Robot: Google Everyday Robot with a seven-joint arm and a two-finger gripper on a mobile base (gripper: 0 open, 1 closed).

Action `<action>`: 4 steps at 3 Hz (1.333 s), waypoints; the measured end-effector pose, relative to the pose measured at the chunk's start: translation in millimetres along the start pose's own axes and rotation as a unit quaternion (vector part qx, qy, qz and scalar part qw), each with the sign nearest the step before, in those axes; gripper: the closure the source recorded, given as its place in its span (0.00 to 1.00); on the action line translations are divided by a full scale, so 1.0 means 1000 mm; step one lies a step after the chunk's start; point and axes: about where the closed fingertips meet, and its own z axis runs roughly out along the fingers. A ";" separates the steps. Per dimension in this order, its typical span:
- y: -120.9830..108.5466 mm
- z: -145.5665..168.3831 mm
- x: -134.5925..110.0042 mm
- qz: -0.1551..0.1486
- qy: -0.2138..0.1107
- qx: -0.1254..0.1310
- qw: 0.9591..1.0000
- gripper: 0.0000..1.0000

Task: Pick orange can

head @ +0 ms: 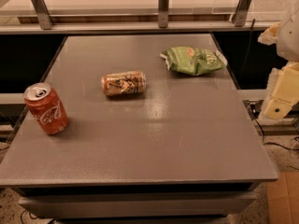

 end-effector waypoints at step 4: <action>0.016 0.026 -0.086 -0.140 -0.001 -0.028 0.990 0.00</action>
Offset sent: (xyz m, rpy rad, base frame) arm 0.0044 0.0528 -0.0023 -0.0621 0.0224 0.1996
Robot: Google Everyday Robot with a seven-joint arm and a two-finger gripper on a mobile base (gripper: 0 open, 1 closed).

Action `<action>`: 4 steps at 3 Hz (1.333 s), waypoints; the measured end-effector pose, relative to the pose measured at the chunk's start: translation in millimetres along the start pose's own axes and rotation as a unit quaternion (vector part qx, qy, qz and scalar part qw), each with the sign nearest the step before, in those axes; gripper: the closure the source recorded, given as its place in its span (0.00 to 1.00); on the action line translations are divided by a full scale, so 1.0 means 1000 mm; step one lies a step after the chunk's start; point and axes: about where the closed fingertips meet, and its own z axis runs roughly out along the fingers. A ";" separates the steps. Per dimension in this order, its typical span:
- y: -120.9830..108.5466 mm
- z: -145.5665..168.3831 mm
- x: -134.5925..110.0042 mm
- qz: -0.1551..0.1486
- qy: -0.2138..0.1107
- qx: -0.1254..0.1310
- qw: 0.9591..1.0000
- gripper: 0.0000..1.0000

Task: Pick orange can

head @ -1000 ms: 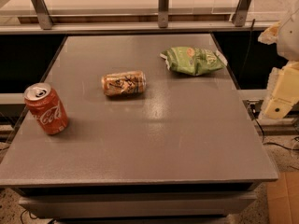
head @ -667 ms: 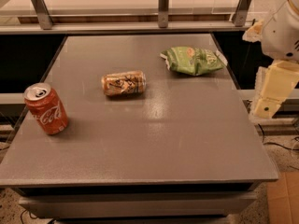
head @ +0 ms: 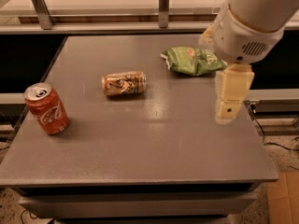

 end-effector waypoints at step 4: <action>-0.027 0.043 -0.070 -0.058 -0.007 -0.008 0.998 0.00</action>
Offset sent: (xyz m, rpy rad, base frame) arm 0.0457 0.1100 -0.0473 -0.0484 0.0608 0.1894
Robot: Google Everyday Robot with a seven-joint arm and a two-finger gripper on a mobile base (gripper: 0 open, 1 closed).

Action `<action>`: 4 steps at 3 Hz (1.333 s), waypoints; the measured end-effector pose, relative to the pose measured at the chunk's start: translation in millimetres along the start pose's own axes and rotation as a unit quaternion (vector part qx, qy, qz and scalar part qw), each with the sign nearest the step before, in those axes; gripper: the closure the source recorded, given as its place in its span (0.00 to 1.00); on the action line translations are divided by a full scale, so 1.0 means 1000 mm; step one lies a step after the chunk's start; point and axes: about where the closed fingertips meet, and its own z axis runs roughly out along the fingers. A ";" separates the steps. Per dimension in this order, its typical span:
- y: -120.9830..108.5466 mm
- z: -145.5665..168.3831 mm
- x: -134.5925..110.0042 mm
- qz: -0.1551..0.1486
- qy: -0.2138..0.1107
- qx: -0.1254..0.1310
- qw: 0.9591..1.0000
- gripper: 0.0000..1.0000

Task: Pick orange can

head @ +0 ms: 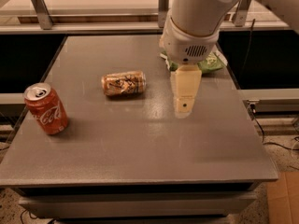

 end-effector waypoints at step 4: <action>-0.063 0.066 -0.064 -0.049 0.018 -0.008 0.999 0.00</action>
Offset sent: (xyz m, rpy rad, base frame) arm 0.0541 0.0667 -0.0278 -0.0430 0.0227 0.0938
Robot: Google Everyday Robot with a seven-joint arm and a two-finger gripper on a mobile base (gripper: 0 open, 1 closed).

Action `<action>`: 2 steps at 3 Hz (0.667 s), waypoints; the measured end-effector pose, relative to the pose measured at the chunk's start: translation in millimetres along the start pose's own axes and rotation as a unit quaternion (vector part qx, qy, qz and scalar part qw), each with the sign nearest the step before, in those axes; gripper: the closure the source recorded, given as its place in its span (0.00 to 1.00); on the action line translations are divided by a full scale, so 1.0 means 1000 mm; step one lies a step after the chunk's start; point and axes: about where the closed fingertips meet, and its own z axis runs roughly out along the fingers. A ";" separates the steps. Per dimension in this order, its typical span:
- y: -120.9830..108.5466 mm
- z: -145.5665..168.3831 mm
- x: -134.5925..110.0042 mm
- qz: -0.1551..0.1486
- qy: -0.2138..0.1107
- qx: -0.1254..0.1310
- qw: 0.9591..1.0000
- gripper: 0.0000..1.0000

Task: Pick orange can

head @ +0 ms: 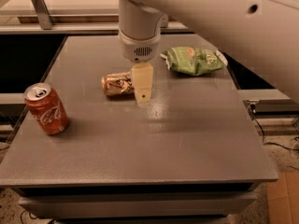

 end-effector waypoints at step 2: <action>-0.020 0.039 -0.013 -0.008 0.011 -0.004 1.000 0.00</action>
Offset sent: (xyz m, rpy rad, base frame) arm 0.0365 0.0307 -0.0533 -0.0389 0.0101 0.0141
